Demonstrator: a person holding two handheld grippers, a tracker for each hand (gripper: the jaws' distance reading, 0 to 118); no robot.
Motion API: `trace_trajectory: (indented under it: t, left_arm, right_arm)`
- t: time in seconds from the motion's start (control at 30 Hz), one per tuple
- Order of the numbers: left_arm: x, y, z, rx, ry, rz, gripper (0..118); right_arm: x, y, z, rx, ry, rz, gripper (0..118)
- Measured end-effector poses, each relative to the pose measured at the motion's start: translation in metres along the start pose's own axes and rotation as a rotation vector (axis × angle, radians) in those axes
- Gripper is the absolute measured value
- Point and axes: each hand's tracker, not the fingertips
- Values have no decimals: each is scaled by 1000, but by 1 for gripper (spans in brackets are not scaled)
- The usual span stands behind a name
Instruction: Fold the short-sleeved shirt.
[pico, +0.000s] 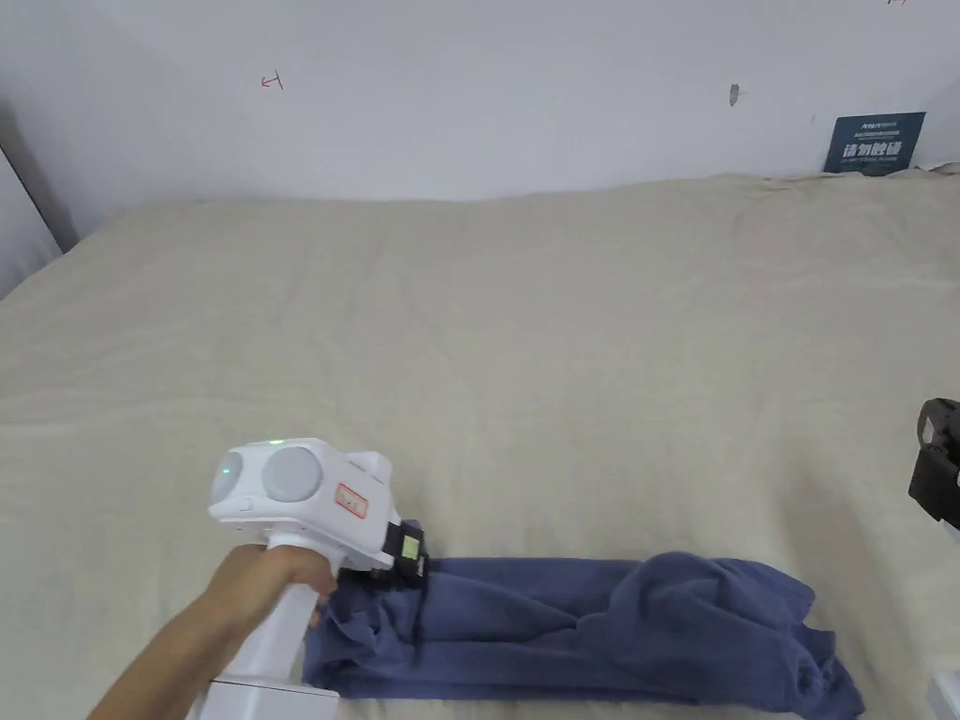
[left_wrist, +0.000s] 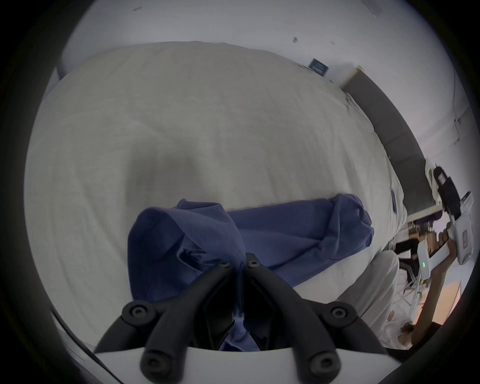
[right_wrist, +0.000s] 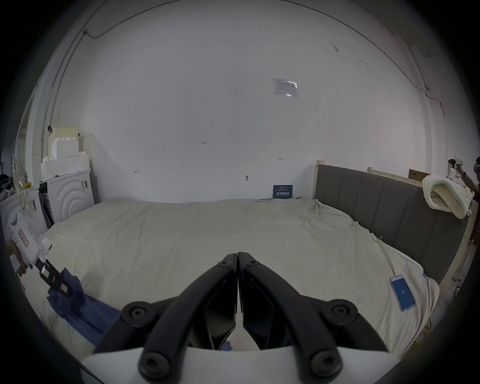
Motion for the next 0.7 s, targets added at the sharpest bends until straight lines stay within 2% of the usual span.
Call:
trace_trajectory:
  t: [0.23,0.5,0.57,0.7]
  left_arm:
    - [41,-2,-47,-77,25,-76,1]
    - [49,-10,-74,-80,77,-60,4]
    - [46,-10,-70,-61,56,-46,19]
    - [51,-12,-56,-36,-51,-1,109]
  right_arm:
    - [9,-3,5,-4,-22,-13,0]
    - [19,-7,10,-16,-33,-13,0]
    - [20,-7,11,-17,-36,-17,0]
    - [22,-7,12,-17,-39,-30,0]
